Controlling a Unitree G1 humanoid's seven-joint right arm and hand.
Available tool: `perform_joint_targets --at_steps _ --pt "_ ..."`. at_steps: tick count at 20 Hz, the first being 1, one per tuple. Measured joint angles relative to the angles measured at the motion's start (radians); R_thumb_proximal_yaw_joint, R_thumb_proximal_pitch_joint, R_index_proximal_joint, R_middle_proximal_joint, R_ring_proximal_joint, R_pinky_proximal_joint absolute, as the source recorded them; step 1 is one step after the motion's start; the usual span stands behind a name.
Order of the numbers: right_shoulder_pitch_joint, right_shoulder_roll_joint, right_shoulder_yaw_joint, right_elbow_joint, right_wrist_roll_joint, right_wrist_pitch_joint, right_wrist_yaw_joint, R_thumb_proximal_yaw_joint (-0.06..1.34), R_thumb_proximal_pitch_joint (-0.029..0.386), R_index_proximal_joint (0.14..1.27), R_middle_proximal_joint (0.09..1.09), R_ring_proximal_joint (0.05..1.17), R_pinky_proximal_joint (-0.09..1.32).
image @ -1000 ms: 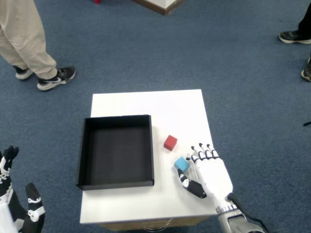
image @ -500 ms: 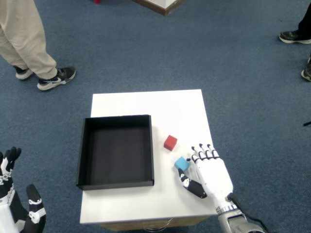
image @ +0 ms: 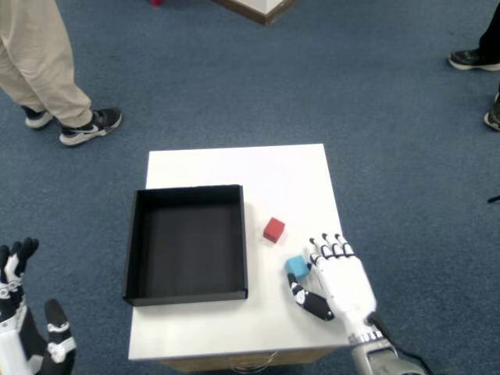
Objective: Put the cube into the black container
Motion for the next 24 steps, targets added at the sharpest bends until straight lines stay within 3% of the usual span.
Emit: perform_joint_targets --at_steps 2,3,24 --pt "0.004 0.000 -0.001 -0.001 -0.003 -0.013 -0.002 1.21 0.140 1.12 0.27 0.17 -0.02" --pt "0.007 0.000 -0.002 -0.001 -0.005 -0.018 -0.002 1.26 0.136 1.13 0.28 0.17 -0.02" --pt "0.014 -0.007 -0.025 0.004 -0.012 -0.052 -0.008 1.23 0.150 1.09 0.27 0.16 -0.03"
